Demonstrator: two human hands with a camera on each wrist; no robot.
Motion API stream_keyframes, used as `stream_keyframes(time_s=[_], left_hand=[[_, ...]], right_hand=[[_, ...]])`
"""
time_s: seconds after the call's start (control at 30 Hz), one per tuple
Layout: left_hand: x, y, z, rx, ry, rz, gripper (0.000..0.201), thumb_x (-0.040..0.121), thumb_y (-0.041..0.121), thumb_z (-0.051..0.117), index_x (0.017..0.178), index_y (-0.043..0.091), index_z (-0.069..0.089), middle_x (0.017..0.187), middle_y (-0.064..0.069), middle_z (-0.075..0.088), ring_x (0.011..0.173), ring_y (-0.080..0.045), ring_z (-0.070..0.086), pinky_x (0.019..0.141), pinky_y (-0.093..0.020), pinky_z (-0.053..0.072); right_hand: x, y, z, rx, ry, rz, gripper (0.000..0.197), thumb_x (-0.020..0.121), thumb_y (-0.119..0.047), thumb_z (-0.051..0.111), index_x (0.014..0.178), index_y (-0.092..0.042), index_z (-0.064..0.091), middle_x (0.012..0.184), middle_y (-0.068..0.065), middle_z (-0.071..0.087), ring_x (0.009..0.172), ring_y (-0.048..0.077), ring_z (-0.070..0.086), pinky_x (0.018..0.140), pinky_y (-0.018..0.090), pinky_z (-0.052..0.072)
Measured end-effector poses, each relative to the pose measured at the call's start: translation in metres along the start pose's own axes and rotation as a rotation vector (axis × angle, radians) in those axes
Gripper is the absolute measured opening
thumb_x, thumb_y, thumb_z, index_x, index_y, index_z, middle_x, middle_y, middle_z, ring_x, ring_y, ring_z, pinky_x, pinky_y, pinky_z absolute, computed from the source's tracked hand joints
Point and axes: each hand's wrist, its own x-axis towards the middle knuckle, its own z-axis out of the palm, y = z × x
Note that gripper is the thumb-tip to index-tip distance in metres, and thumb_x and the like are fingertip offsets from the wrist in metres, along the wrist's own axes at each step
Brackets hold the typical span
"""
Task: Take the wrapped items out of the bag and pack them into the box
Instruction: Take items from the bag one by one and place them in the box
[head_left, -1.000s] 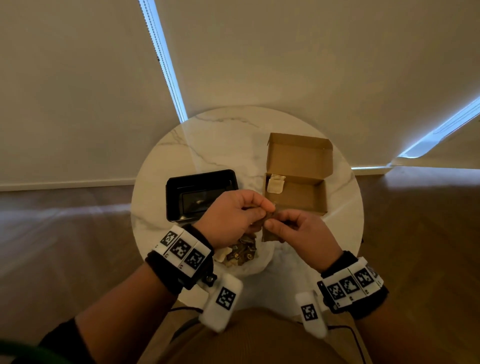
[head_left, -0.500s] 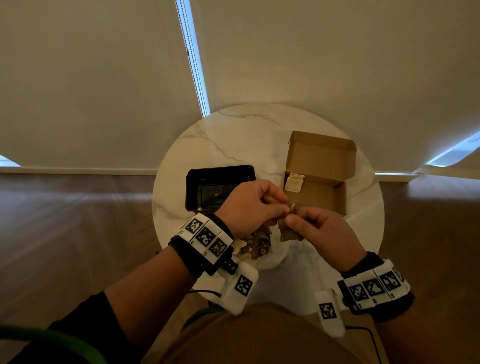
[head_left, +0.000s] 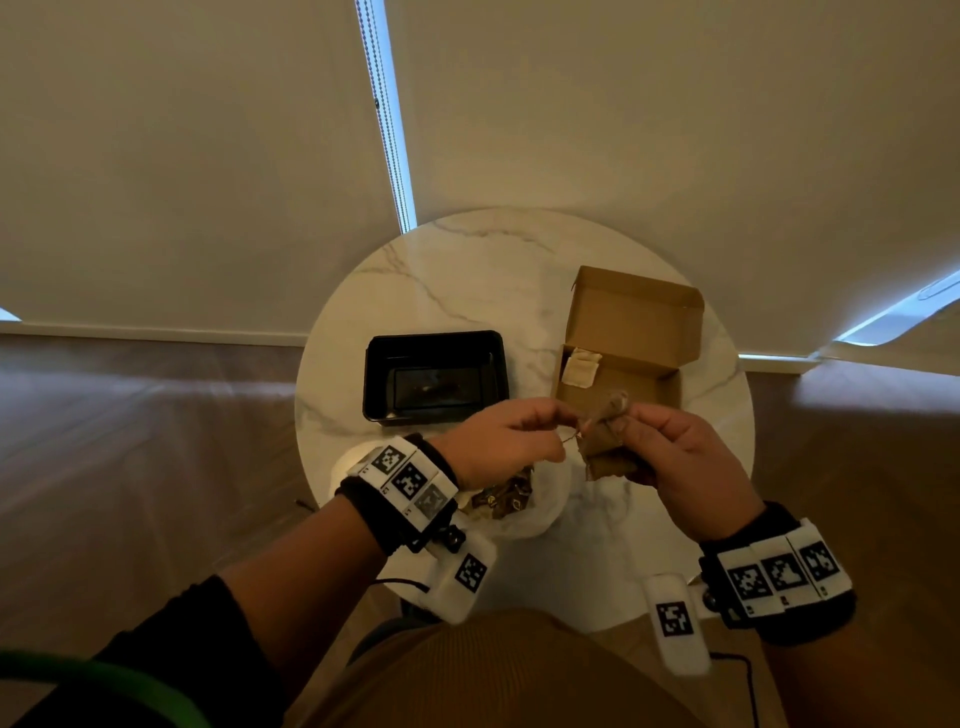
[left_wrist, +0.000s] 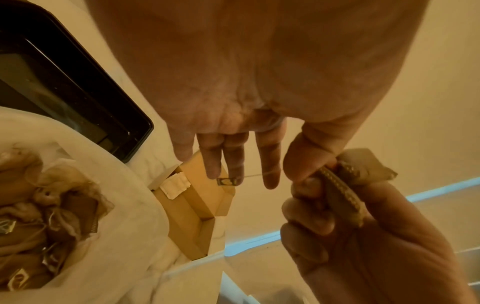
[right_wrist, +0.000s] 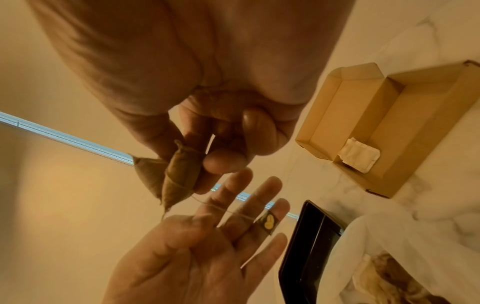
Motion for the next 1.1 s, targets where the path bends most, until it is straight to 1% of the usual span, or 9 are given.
stream_keyframes(time_s=[0.13,0.27,0.37,0.53,0.67,0.77,0.87,0.97,1.1], left_hand=[[0.004,-0.010,0.009,0.067,0.037,0.075,0.012,0.095,0.038,0.062,0.102,0.033,0.070,0.097,0.012,0.072,0.093,-0.010,0.067,0.095,-0.038,0.055],[0.005,-0.013,0.006,0.099,0.056,0.056,0.024,0.108,0.024,0.048,0.105,0.010,0.068,0.094,-0.002,0.073,0.088,-0.020,0.068,0.093,-0.044,0.057],[0.006,-0.012,0.008,0.237,0.025,0.005,0.027,0.109,0.028,0.045,0.110,0.016,0.068,0.082,0.000,0.065,0.074,-0.016,0.060,0.079,-0.040,0.057],[0.011,-0.001,0.020,0.628,-0.084,0.004,0.035,0.111,0.036,0.038,0.128,0.022,0.065,0.114,0.003,0.068,0.082,-0.005,0.055,0.077,-0.022,0.043],[0.016,0.000,0.036,0.820,-0.100,-0.021,0.039,0.110,0.038,0.033,0.105,0.014,0.063,0.102,-0.007,0.068,0.088,-0.022,0.061,0.085,-0.039,0.051],[0.012,0.009,0.042,0.930,-0.143,0.045,0.043,0.110,0.031,0.031,0.108,0.004,0.065,0.100,-0.016,0.067,0.088,-0.028,0.063,0.083,-0.041,0.053],[0.008,0.012,0.041,0.944,-0.148,0.065,0.039,0.109,0.026,0.033,0.114,0.001,0.064,0.107,-0.017,0.063,0.096,-0.029,0.059,0.090,-0.043,0.051],[0.011,0.007,0.034,0.854,-0.097,0.042,0.032,0.107,0.025,0.037,0.124,0.009,0.059,0.110,-0.008,0.054,0.094,-0.020,0.054,0.095,-0.042,0.050],[0.018,0.007,0.022,0.796,0.029,0.112,0.033,0.103,0.009,0.047,0.129,0.020,0.065,0.111,0.004,0.049,0.098,-0.013,0.053,0.092,-0.024,0.045]], right_hand=[[-0.001,0.002,-0.004,-0.039,0.026,-0.001,0.033,0.089,-0.049,0.060,0.099,-0.025,0.080,0.099,0.015,0.076,0.095,0.052,0.062,0.080,0.052,0.049],[0.004,0.008,-0.006,-0.004,0.184,0.007,0.024,0.101,-0.031,0.059,0.094,-0.017,0.078,0.090,0.018,0.073,0.077,0.033,0.060,0.067,0.037,0.047],[0.007,0.015,-0.008,-0.006,0.286,0.037,0.025,0.102,-0.024,0.057,0.087,-0.016,0.074,0.077,0.008,0.071,0.068,0.019,0.059,0.058,0.027,0.044],[0.012,0.020,0.001,-0.114,0.365,-0.014,0.023,0.099,-0.019,0.062,0.083,-0.005,0.071,0.076,0.008,0.073,0.063,0.013,0.061,0.057,0.022,0.050],[0.019,0.026,0.016,-0.481,0.405,-0.094,0.021,0.096,-0.027,0.066,0.076,-0.017,0.066,0.071,-0.003,0.067,0.066,0.010,0.061,0.059,0.022,0.049],[0.025,0.031,0.022,-0.859,0.340,-0.140,0.021,0.095,-0.035,0.062,0.078,-0.023,0.059,0.079,-0.010,0.054,0.073,0.008,0.052,0.061,0.026,0.046],[0.029,0.036,0.018,-1.035,0.277,-0.130,0.023,0.098,-0.040,0.056,0.082,-0.023,0.058,0.084,-0.008,0.048,0.073,0.012,0.050,0.062,0.031,0.048],[0.030,0.044,0.009,-1.130,0.230,-0.106,0.025,0.098,-0.044,0.051,0.083,-0.024,0.057,0.084,-0.008,0.048,0.073,0.013,0.051,0.064,0.034,0.050],[0.028,0.049,0.002,-1.078,0.191,-0.094,0.021,0.099,-0.043,0.053,0.091,-0.026,0.064,0.088,-0.009,0.053,0.076,0.010,0.053,0.068,0.031,0.052]])
